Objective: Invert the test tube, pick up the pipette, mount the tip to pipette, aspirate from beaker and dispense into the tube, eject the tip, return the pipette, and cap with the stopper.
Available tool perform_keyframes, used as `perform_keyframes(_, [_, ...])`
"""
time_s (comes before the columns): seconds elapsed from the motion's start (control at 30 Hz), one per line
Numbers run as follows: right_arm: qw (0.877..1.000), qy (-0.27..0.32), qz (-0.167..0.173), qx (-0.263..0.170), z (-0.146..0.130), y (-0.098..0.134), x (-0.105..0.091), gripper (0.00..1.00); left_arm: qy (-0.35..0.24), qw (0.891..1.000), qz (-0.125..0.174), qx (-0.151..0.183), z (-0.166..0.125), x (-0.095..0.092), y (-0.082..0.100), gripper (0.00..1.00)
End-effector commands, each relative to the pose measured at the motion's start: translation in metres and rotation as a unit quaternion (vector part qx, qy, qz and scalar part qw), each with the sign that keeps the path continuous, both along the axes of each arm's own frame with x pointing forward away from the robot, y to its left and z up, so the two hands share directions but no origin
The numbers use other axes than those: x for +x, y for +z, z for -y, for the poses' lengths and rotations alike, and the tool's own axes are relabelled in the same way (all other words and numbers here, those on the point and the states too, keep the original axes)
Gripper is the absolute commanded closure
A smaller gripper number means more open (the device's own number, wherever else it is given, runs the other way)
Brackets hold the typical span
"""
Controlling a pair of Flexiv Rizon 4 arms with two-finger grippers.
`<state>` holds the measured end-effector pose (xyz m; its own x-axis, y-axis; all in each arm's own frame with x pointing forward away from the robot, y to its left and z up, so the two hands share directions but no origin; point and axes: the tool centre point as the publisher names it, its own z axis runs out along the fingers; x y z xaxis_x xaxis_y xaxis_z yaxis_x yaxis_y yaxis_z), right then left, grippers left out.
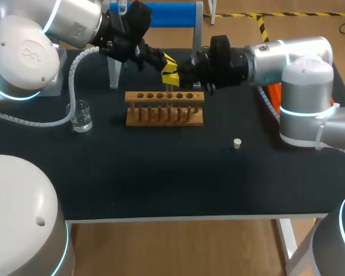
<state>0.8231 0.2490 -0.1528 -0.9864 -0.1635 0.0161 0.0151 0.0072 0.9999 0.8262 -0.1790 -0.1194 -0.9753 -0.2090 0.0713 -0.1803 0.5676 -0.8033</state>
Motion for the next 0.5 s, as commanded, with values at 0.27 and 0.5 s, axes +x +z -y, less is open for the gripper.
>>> perform_keyframes(0.27, [1.000,-0.005,-0.002,-0.001,0.023,-0.008,-0.003,1.00,0.000,1.000,-0.002,0.002,0.001,-0.002,0.001,0.00])
perform_keyframes(0.5, [1.000,-0.019,-0.012,-0.010,0.065,-0.021,-0.014,1.00,0.000,1.000,-0.002,0.002,0.001,-0.002,0.001,0.00])
